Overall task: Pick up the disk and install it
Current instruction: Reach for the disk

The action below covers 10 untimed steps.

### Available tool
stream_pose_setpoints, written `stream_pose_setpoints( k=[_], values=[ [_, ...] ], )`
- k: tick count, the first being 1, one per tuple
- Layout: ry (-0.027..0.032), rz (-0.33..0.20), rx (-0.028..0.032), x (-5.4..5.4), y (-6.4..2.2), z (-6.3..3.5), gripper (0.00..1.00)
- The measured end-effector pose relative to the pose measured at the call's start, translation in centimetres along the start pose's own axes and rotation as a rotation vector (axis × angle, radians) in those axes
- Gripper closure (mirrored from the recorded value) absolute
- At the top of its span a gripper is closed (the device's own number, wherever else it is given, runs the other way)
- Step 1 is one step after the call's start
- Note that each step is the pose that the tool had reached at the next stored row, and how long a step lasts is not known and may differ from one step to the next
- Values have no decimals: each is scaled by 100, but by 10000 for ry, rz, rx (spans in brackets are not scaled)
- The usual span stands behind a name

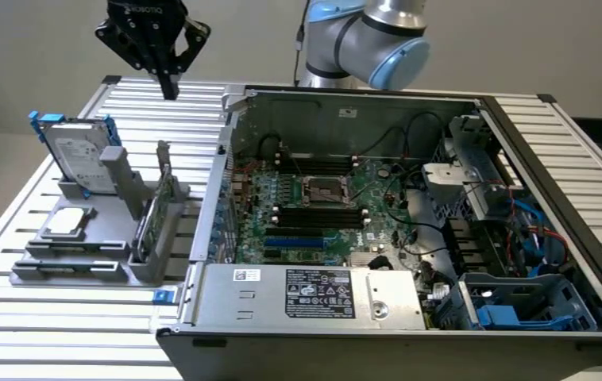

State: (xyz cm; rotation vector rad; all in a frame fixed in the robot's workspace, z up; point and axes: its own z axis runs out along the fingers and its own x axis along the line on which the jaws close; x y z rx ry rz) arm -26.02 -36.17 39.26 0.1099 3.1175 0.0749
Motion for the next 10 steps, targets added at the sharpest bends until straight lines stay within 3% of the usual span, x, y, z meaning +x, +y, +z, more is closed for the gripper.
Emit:
stream_pose_setpoints(
  k=[10],
  values=[
    [-1, -1, -1, 463, 101, -1, 89]
  ],
)
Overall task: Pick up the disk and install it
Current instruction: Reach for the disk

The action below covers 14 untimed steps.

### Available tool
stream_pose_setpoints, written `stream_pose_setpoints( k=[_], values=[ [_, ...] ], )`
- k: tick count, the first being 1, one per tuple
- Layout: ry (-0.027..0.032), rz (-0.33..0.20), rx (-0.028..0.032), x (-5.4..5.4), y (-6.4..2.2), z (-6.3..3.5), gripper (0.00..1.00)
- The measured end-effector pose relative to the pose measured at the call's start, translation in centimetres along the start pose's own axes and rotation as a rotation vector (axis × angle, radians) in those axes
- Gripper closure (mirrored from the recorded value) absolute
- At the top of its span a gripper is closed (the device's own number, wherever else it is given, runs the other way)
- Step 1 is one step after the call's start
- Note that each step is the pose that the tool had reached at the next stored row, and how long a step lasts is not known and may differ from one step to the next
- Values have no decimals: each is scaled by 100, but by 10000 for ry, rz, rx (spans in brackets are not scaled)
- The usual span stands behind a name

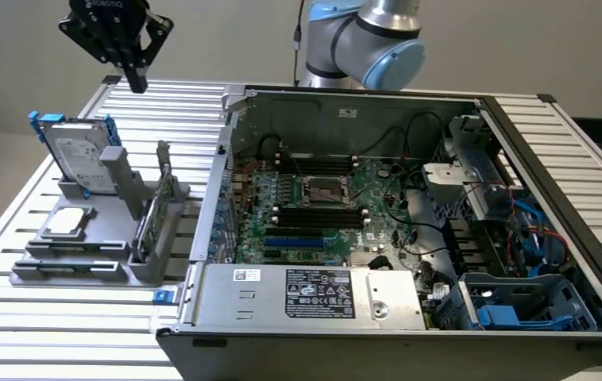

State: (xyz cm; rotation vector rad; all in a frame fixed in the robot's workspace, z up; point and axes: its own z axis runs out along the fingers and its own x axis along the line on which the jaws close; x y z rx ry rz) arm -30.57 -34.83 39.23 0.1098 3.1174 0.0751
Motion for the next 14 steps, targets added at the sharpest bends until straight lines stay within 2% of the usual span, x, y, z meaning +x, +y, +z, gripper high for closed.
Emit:
stream_pose_setpoints(
  k=[14],
  values=[
    [0, 2, 0, 643, 32, 30, 89]
  ],
)
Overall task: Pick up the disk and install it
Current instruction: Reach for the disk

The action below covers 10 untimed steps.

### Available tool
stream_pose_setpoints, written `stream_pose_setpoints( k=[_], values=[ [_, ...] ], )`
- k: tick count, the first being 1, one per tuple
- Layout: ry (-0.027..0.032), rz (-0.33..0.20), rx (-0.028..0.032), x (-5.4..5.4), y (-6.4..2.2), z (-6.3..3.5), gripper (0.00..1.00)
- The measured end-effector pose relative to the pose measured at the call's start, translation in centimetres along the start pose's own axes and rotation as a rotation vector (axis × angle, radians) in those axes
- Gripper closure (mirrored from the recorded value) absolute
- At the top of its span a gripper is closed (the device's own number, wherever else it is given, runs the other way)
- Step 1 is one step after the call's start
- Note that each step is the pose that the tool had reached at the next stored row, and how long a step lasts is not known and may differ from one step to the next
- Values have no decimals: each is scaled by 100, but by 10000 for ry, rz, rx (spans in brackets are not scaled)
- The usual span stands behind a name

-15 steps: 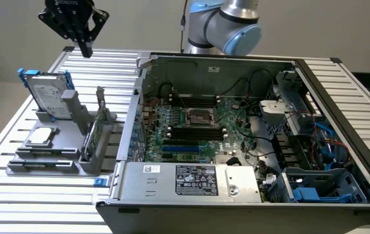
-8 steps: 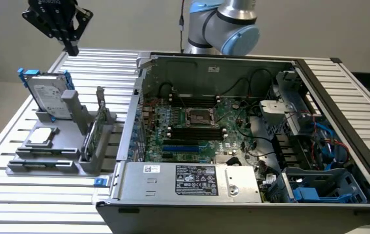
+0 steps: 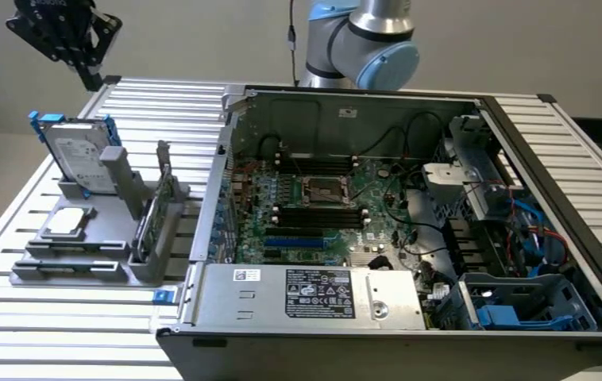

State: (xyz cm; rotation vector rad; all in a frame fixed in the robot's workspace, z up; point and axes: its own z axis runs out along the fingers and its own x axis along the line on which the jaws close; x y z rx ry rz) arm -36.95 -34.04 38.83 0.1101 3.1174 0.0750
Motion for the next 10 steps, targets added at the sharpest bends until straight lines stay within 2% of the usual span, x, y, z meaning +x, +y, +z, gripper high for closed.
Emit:
stream_pose_setpoints(
  k=[10],
  values=[
    [1, -1, 0, 460, 55, 44, 89]
  ],
)
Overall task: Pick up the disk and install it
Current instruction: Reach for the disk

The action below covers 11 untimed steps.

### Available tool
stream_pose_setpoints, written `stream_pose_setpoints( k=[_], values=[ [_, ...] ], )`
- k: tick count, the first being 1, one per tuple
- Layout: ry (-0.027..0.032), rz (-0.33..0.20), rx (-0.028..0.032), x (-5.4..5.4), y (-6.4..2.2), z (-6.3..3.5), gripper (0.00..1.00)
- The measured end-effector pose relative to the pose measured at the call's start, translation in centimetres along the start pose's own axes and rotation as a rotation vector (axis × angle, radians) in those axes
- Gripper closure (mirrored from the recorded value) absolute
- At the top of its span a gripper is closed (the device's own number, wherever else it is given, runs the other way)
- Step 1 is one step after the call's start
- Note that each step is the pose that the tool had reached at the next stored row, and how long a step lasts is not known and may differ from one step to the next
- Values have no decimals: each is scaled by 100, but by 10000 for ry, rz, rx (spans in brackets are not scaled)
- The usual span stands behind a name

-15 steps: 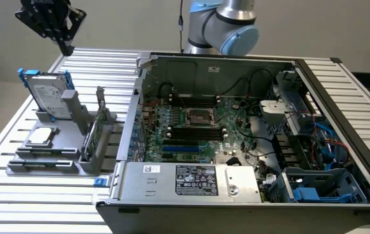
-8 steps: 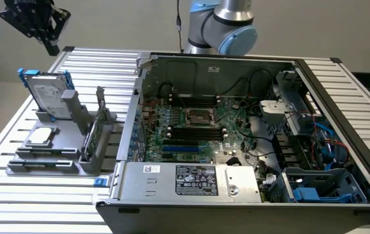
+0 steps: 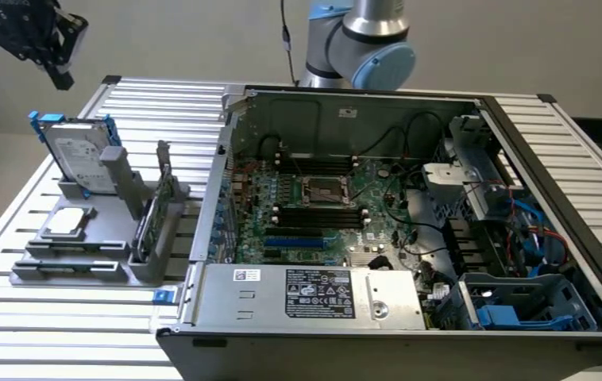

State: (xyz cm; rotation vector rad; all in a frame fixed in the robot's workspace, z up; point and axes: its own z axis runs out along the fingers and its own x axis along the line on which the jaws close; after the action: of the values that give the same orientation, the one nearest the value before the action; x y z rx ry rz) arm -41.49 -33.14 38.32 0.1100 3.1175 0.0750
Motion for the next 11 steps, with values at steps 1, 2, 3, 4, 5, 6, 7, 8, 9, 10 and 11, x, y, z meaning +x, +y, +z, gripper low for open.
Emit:
stream_pose_setpoints(
  k=[1, 2, 3, 4, 5, 6, 7, 8, 9, 10, 11],
  values=[
    [-1, 0, 0, 46, 8, 5, 89],
    [0, 0, 0, 92, 17, 9, 89],
    [-1, -1, 0, 137, 25, 13, 89],
    [-1, -1, 0, 183, 34, 16, 89],
    [0, 0, 0, 231, 44, 19, 89],
    [-1, 0, 0, 276, 54, 21, 89],
    [1, 1, 0, 324, 61, 23, 89],
    [-2, 0, -1, 352, 61, 23, 89],
    [-4, -2, -1, 352, 60, 23, 89],
    [-3, -2, 0, 353, 61, 22, 89],
    [-3, -2, 0, 353, 60, 22, 89]
  ],
)
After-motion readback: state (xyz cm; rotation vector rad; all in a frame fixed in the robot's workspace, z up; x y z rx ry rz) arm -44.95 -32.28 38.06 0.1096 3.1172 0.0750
